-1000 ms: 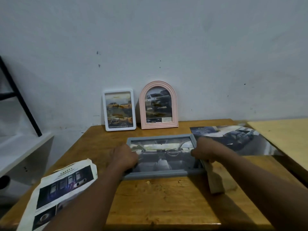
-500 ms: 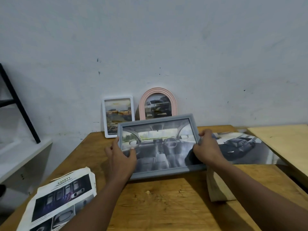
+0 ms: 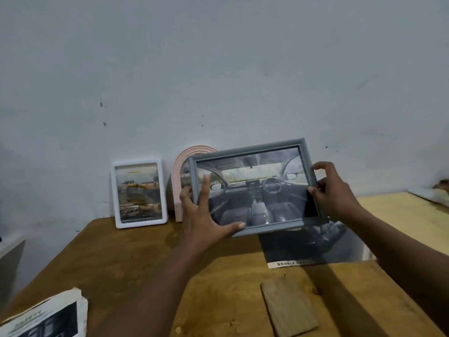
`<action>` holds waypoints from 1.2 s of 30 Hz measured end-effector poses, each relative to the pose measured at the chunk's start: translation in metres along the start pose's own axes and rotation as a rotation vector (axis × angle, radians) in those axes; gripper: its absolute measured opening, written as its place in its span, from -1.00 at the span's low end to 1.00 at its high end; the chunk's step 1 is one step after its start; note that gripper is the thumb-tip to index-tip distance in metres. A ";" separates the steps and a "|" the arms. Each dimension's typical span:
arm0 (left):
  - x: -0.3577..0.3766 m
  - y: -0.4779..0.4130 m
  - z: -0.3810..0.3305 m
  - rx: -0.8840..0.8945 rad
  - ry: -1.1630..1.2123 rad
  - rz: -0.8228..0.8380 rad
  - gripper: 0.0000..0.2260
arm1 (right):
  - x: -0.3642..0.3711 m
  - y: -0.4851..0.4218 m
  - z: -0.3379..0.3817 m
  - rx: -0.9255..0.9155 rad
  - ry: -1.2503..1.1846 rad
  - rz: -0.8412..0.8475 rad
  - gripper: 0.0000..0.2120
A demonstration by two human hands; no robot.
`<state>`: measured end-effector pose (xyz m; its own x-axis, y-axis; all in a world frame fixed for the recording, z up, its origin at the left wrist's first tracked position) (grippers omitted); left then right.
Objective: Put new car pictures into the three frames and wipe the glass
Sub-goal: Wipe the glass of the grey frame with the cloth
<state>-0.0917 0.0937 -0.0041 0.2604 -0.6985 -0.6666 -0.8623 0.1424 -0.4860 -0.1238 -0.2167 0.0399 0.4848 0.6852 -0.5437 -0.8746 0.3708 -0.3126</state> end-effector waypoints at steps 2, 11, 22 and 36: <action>0.020 -0.018 -0.009 0.009 0.001 0.037 0.23 | -0.010 -0.013 -0.014 -0.025 0.043 -0.006 -0.44; 0.096 -0.095 -0.024 0.043 -0.109 0.042 0.20 | -0.012 -0.090 -0.080 -0.078 0.161 -0.040 -0.23; 0.155 -0.134 -0.019 0.045 -0.250 0.010 0.18 | 0.020 -0.156 -0.133 -0.056 0.196 -0.072 -0.20; 0.163 -0.127 -0.027 0.056 -0.545 0.078 0.07 | 0.032 -0.151 -0.137 -0.152 0.260 -0.059 -0.17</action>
<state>0.0486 -0.0573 -0.0362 0.3970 -0.2225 -0.8904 -0.8672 0.2268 -0.4433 0.0253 -0.3366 -0.0368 0.5389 0.4747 -0.6958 -0.8423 0.2936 -0.4521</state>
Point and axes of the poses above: each hand's wrist, its own y-axis away from the middle knuckle, its own x-axis out of the palm, z = x × y, the point moved 2 cm from there along -y, towards the middle knuckle, and after that the axes turned 3 degrees about x, right-handed, at the moved point
